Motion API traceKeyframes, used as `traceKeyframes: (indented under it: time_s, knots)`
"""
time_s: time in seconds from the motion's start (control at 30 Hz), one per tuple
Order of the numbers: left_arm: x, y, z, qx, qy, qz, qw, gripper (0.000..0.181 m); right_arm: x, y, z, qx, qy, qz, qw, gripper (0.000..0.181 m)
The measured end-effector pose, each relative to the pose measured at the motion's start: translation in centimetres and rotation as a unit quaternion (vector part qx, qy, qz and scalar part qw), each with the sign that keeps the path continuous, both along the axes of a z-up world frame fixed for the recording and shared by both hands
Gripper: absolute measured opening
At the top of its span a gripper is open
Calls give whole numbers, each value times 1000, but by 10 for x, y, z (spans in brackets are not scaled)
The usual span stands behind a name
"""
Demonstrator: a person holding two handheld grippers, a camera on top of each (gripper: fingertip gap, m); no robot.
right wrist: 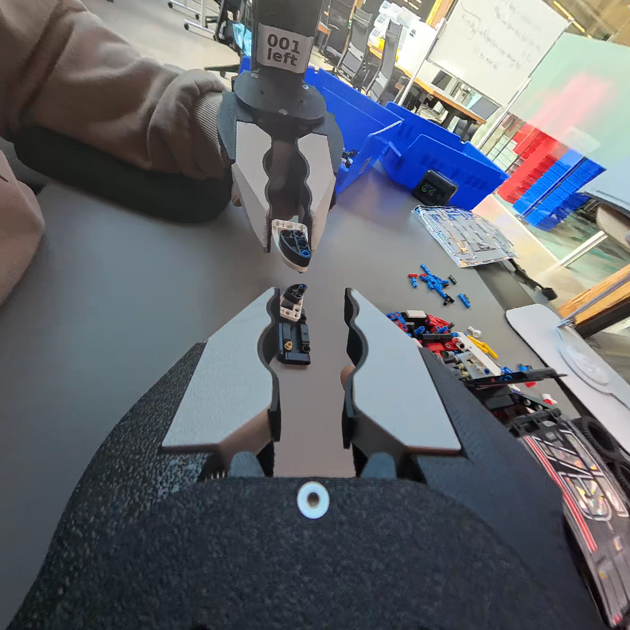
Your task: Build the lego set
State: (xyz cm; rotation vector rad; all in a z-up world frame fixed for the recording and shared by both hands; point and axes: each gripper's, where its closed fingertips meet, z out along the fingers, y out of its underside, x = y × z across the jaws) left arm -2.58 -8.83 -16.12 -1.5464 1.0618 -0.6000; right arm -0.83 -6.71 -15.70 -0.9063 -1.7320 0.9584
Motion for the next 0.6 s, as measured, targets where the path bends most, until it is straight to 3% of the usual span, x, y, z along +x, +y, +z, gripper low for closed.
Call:
traceKeyframes:
  time_s: [0.2, 0.27, 0.6]
  knots:
    - [9, -3, -9, 5, 25, -13, 1000, 23, -6, -21, -7, -8, -12, 26, 1000, 31]
    - [12, -2, -10, 7, 26, -13, 1000, 23, -9, -23, -8, -5, -15, 26, 1000, 22]
    - [9, 13, -13, 9, 46, 43, 998, 23, -11, -7, -15, -34, -51, -17, 998, 17]
